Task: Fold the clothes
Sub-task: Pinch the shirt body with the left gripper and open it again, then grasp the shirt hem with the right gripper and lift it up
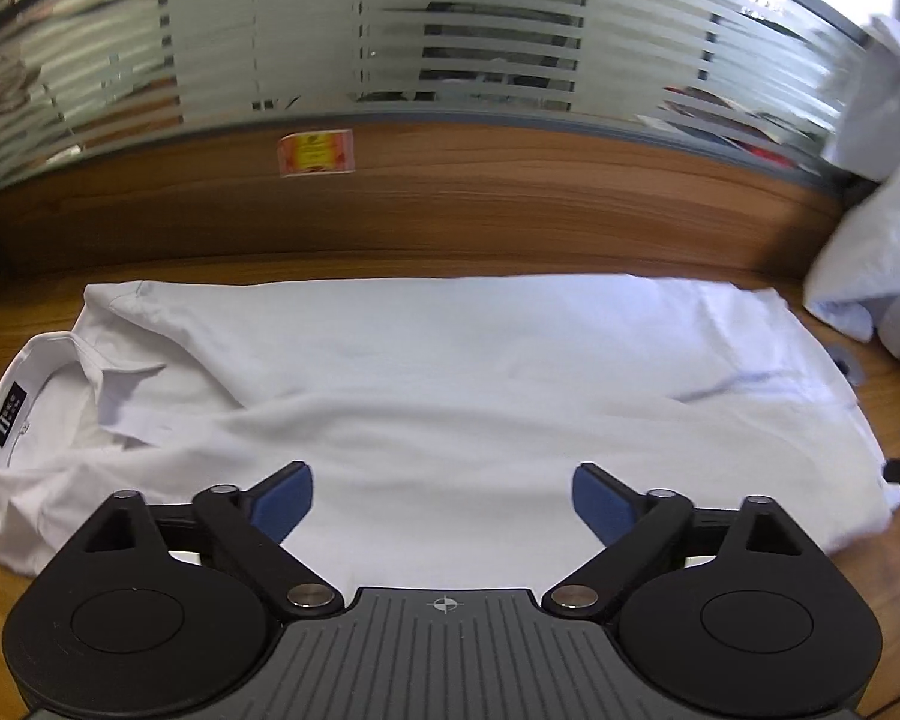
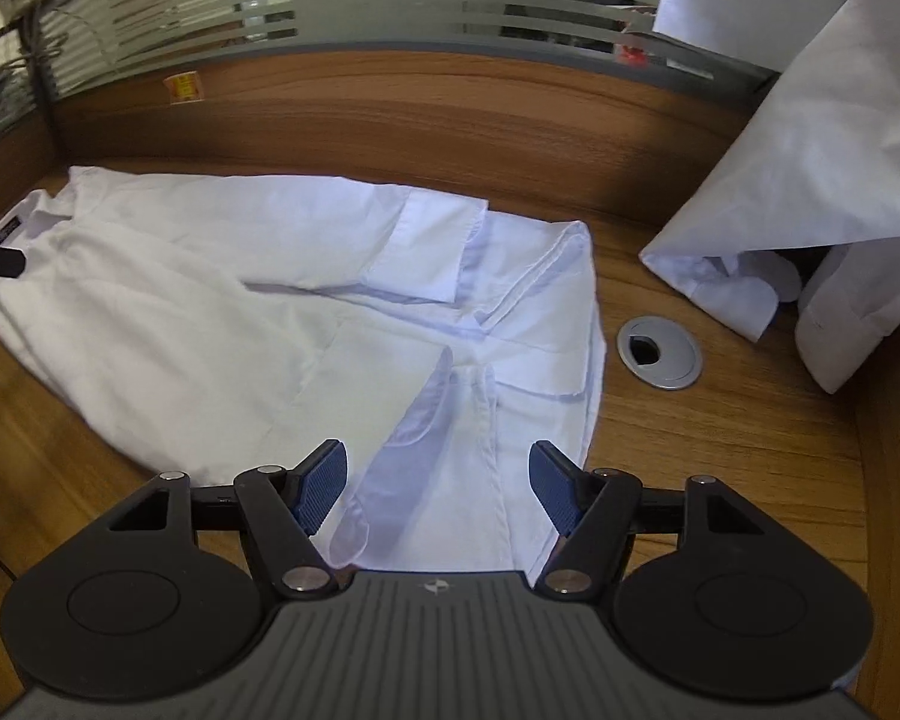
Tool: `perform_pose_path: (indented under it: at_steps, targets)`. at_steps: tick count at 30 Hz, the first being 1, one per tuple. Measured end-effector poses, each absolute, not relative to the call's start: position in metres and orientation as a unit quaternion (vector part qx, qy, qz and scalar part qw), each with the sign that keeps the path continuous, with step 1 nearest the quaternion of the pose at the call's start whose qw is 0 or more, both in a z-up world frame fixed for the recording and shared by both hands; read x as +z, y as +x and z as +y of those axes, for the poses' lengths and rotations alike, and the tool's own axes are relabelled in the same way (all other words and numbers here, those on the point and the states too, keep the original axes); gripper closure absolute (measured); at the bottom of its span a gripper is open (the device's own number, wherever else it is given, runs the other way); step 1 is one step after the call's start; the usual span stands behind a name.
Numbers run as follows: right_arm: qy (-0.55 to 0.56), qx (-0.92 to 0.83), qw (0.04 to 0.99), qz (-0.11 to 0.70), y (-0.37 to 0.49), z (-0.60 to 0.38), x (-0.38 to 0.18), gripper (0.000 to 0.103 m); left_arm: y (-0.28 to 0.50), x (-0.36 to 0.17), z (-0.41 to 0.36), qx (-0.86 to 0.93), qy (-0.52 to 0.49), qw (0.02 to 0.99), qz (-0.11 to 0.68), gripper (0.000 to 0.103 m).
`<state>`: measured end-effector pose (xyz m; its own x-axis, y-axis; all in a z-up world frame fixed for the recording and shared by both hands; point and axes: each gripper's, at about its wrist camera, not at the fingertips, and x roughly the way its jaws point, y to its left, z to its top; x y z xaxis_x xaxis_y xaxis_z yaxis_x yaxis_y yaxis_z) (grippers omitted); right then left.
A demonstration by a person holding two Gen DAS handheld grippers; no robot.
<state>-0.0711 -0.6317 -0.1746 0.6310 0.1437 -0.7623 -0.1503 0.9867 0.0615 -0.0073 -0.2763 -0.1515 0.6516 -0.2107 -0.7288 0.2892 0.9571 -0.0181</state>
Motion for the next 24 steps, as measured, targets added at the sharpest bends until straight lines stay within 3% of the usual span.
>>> perform_pose_path:
  at_steps: [8, 13, 22, 24]
  targets:
    - [-0.087, 0.132, 0.882, 0.445, -0.062, -0.619, -0.212, 0.030, -0.060, -0.158, -0.343, -0.145, 0.087, 0.904, 0.393, 0.002]
    - [-0.074, 0.153, 0.892, 0.419, -0.069, -0.641, -0.192, 0.030, -0.068, -0.157, -0.372, -0.169, 0.091, 0.899, 0.395, 0.002]
    - [-0.181, 0.221, 0.865, 0.413, -0.101, -0.651, -0.195, 0.049, -0.065, -0.163, -0.420, -0.239, 0.128, 0.878, 0.395, 0.002]
    - [-0.196, 0.232, 0.857, 0.417, -0.102, -0.649, -0.201, 0.057, -0.069, -0.168, -0.433, -0.266, 0.149, 0.868, 0.392, 0.002]
